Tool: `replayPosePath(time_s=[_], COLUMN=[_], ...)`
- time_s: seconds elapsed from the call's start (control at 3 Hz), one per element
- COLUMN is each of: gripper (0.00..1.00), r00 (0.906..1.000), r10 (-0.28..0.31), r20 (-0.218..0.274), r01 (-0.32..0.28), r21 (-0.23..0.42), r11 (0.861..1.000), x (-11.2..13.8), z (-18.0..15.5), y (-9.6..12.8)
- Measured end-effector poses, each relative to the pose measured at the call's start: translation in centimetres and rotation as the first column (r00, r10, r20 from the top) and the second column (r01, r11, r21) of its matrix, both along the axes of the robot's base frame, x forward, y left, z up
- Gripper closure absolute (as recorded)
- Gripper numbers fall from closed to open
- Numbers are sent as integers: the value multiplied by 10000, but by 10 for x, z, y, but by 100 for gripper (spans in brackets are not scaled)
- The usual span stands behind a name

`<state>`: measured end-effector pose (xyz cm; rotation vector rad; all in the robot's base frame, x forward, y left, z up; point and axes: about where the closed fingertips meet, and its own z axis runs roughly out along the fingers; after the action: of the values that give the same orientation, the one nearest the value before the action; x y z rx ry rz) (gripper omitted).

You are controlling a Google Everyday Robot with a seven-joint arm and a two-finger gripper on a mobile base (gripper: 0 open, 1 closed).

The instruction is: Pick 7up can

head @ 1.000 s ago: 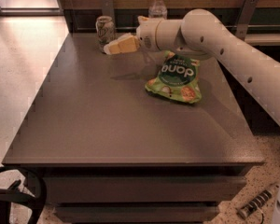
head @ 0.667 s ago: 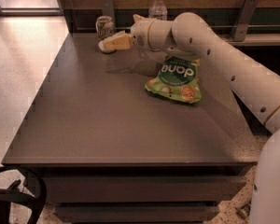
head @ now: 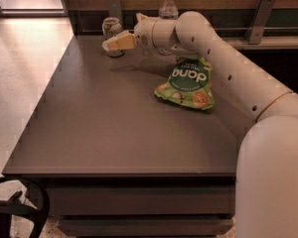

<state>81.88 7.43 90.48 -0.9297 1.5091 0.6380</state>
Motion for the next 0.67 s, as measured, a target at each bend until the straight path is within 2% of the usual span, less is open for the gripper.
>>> replayPosePath(time_s=[0.67], gripper=[0], r00=[9997], r10=[153], r20=[-164], r01=[-145], r21=[467], r11=[9988], x=[31], z=[-15], y=[18])
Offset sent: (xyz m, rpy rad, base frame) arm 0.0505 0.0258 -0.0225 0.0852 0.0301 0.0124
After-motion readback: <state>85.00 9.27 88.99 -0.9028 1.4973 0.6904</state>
